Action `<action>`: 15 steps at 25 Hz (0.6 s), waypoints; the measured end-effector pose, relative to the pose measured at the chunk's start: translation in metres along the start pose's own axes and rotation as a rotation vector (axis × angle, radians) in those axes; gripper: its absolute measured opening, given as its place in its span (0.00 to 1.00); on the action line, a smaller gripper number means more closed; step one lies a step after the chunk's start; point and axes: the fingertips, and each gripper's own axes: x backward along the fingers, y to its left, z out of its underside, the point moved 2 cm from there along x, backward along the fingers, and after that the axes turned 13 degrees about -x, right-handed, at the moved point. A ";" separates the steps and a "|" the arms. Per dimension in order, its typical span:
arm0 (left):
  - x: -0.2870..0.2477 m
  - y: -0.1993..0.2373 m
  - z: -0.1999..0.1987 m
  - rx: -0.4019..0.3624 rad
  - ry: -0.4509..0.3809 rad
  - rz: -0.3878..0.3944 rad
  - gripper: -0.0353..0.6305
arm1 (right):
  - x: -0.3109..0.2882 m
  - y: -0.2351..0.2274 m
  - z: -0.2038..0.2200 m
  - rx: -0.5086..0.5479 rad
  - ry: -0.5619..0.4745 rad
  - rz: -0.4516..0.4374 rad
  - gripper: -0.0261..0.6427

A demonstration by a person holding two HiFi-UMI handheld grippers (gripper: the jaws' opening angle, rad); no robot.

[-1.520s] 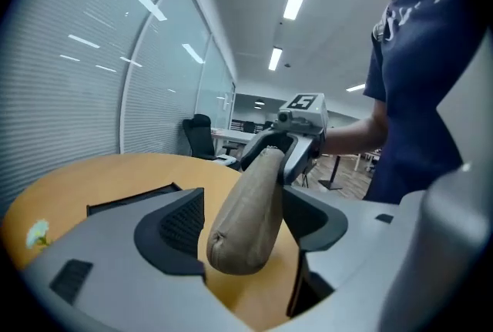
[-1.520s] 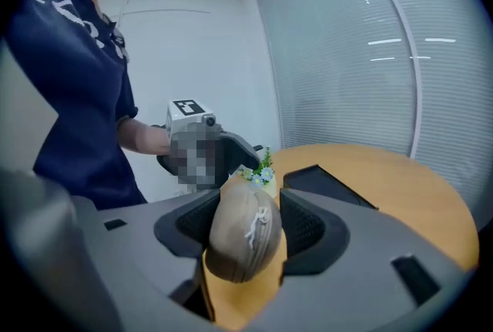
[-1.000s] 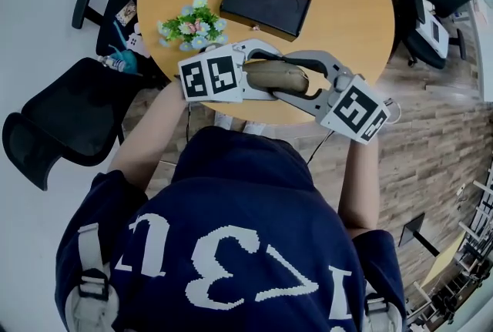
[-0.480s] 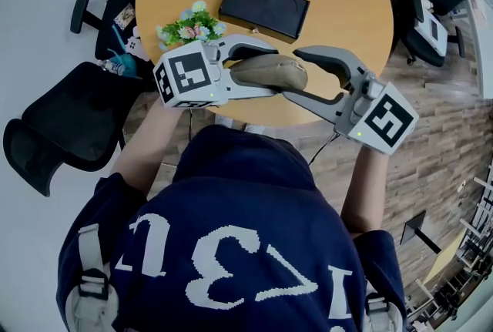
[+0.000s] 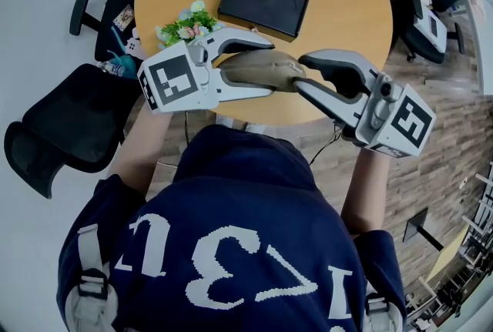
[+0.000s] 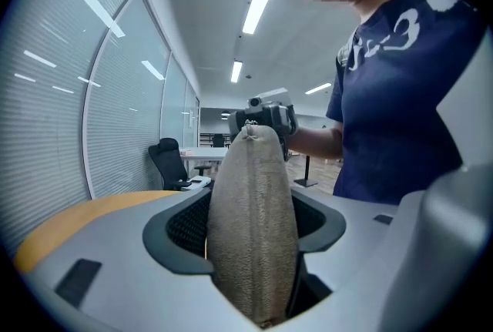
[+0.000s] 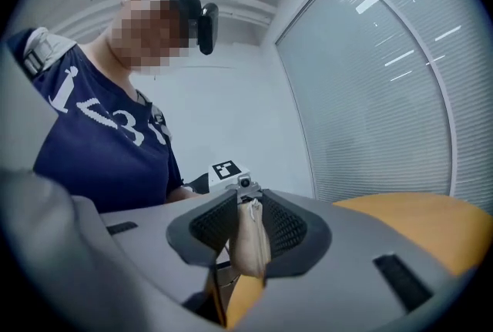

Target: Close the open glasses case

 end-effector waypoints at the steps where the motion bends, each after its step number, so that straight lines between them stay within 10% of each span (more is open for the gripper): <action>1: -0.001 -0.003 0.000 -0.021 0.017 0.004 0.48 | 0.000 0.002 0.000 0.003 -0.006 -0.006 0.20; 15: 0.002 -0.010 -0.006 -0.030 -0.011 -0.001 0.48 | -0.002 0.011 -0.004 0.058 -0.026 0.013 0.08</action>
